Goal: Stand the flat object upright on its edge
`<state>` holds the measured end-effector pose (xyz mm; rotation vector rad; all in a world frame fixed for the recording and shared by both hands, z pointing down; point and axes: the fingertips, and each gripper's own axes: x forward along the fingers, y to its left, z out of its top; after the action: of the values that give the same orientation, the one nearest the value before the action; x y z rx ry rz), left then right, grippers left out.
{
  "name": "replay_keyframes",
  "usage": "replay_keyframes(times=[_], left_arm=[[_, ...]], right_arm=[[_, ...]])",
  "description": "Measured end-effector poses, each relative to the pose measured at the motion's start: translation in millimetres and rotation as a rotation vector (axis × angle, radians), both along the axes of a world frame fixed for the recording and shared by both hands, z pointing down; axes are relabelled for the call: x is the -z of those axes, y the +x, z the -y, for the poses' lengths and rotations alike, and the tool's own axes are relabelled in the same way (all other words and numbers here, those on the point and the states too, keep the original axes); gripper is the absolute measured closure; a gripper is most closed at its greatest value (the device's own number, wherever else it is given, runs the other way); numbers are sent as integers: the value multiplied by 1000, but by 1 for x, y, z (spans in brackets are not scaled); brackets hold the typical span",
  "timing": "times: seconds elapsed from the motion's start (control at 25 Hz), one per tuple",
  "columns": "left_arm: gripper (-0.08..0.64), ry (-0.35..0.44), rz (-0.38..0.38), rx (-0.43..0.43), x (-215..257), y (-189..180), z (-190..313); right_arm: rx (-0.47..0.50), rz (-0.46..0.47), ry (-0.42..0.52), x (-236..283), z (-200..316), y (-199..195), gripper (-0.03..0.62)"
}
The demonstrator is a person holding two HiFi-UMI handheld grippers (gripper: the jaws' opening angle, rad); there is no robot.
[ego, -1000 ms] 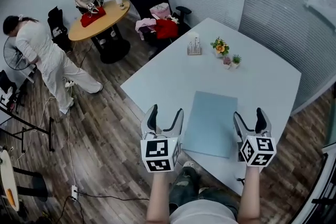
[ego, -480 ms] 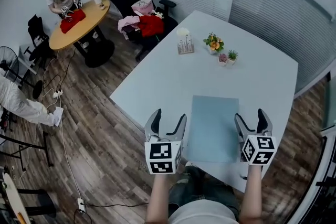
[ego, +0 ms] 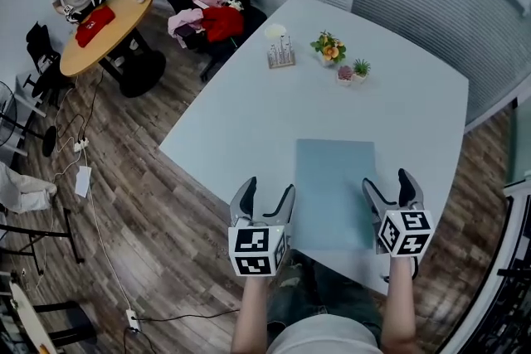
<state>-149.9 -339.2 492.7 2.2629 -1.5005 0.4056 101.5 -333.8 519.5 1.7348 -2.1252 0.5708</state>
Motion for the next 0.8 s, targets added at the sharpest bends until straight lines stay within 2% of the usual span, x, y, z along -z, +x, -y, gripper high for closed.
replay_keyframes(times=[0.32, 0.56, 0.8], left_arm=[[242, -129, -17, -6, -42, 18, -12], [242, -216, -45, -5, -69, 30, -17], [242, -289, -28, -45, -93, 44, -24]], right_arm=[[64, 6, -91, -30, 0, -1, 160], [86, 66, -160, -58, -1, 0, 160], [113, 72, -231, -83, -8, -2, 160]])
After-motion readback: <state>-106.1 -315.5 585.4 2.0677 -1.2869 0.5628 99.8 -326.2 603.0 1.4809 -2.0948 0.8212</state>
